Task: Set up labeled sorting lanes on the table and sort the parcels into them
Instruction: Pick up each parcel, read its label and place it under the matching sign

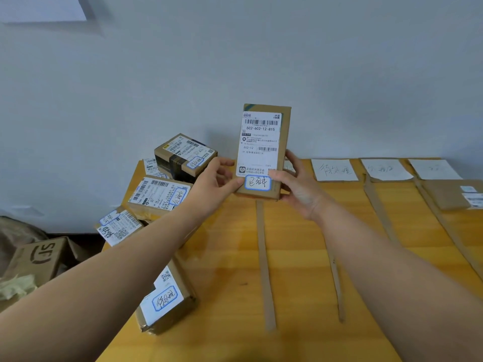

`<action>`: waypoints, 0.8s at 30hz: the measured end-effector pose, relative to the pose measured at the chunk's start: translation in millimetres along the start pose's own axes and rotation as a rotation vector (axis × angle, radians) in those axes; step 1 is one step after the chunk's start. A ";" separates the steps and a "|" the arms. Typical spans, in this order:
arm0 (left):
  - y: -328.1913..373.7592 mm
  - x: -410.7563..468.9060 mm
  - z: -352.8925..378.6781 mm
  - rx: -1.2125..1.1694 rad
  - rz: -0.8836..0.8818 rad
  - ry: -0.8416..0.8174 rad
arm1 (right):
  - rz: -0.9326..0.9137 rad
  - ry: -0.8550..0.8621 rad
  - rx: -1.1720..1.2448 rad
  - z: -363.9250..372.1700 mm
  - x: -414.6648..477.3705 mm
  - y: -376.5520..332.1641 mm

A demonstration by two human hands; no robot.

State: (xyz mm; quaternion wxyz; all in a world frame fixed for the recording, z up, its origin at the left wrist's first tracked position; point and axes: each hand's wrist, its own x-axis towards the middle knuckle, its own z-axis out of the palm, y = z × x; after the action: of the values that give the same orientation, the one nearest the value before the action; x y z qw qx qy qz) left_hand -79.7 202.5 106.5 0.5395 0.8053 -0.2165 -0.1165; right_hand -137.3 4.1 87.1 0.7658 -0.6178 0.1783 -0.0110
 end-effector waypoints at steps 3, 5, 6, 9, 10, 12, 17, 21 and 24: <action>2.4 1.6 1.2 -0.011 -0.009 0.005 | -0.022 0.003 0.012 -0.3 -2.6 -1.8; 3.2 4.6 2.2 -0.049 -0.045 0.007 | -0.042 0.004 0.006 -0.9 -4.8 -4.8; 4.0 6.4 2.8 -0.082 -0.071 0.007 | -0.051 0.004 0.003 -1.3 -6.3 -6.9; 11.5 12.5 6.6 -0.158 -0.142 -0.031 | -0.077 -0.006 -0.017 -6.4 -12.1 -15.7; 16.1 13.3 9.3 -0.187 -0.153 -0.046 | -0.083 -0.010 -0.028 -9.1 -14.7 -18.8; 26.2 14.5 16.8 -0.264 -0.160 -0.069 | -0.091 -0.010 -0.040 -17.5 -20.9 -24.3; 45.3 16.1 46.5 -0.379 -0.179 -0.110 | -0.065 -0.010 -0.045 -50.4 -39.9 -29.8; 62.1 11.0 82.8 -0.387 -0.184 -0.130 | -0.062 0.035 -0.075 -84.0 -60.2 -35.2; 79.1 4.5 119.1 -0.397 -0.207 -0.131 | -0.058 0.126 -0.126 -115.8 -80.3 -39.2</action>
State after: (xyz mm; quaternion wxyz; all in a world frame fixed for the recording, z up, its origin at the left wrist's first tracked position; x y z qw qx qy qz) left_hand -143.6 77.2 132.9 0.6573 0.6920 -0.1404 -0.2635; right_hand -237.7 -95.2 125.1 0.7121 -0.6676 0.2086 -0.0605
